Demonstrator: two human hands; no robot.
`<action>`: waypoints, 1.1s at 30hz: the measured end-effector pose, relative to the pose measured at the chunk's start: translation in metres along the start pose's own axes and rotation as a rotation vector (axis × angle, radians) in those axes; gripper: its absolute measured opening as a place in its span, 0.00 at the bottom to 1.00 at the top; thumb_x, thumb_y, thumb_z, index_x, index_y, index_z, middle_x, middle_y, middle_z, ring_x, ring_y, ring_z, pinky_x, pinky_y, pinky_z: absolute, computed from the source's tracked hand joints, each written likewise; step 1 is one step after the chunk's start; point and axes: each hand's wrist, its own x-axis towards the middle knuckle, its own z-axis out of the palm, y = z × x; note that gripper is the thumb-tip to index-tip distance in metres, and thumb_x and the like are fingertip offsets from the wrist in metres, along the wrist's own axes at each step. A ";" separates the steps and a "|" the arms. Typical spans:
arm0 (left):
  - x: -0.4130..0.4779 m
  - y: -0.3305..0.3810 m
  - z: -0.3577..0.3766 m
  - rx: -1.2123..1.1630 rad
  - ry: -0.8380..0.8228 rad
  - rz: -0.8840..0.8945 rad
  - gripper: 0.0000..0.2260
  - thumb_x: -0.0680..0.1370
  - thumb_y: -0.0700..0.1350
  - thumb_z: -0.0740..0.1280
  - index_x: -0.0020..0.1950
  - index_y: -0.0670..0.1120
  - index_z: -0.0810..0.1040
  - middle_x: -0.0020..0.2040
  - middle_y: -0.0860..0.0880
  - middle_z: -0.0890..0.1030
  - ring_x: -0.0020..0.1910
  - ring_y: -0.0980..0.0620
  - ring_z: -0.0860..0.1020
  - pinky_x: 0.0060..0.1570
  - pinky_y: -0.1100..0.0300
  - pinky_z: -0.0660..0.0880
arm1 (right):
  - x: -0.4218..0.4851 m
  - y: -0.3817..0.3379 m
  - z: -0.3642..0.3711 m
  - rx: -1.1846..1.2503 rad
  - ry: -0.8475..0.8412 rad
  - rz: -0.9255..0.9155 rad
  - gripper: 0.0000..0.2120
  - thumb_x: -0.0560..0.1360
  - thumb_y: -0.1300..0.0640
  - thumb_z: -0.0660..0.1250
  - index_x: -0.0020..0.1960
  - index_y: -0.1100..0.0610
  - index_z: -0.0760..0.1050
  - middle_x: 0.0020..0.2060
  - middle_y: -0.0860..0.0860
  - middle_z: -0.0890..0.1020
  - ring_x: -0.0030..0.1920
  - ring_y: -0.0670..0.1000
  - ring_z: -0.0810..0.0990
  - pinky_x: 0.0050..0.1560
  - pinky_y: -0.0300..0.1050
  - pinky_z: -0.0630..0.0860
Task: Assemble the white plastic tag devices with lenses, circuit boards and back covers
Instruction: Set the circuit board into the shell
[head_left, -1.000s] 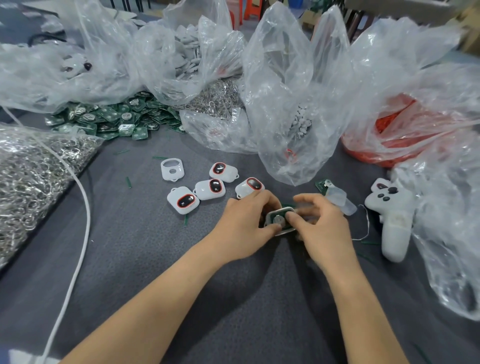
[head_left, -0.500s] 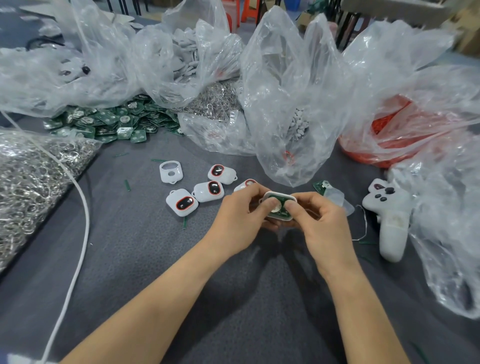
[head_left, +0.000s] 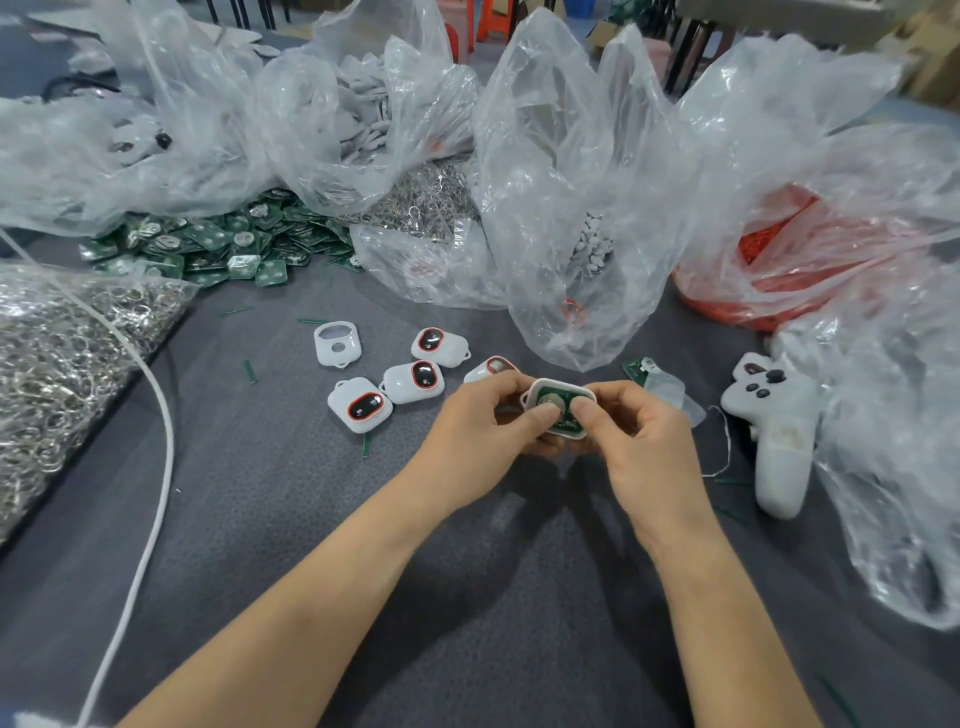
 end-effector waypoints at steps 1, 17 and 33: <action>0.000 0.000 0.000 -0.004 0.003 -0.004 0.04 0.79 0.37 0.66 0.52 0.41 0.79 0.46 0.43 0.83 0.42 0.48 0.84 0.44 0.57 0.81 | 0.000 0.000 0.000 -0.002 -0.003 -0.008 0.03 0.76 0.65 0.67 0.47 0.60 0.80 0.38 0.52 0.83 0.37 0.43 0.81 0.39 0.34 0.78; 0.002 -0.006 0.000 0.180 0.040 0.016 0.02 0.79 0.38 0.65 0.48 0.40 0.77 0.38 0.47 0.82 0.34 0.52 0.82 0.39 0.58 0.80 | -0.001 0.006 0.002 0.015 -0.112 0.075 0.05 0.74 0.65 0.69 0.42 0.56 0.79 0.34 0.51 0.84 0.37 0.47 0.83 0.38 0.39 0.80; 0.002 -0.001 -0.001 0.013 -0.025 0.048 0.07 0.79 0.36 0.63 0.54 0.33 0.75 0.44 0.43 0.80 0.39 0.53 0.81 0.40 0.64 0.77 | 0.001 0.006 -0.002 0.070 -0.137 0.030 0.04 0.74 0.62 0.70 0.46 0.54 0.81 0.39 0.50 0.85 0.41 0.49 0.85 0.44 0.41 0.80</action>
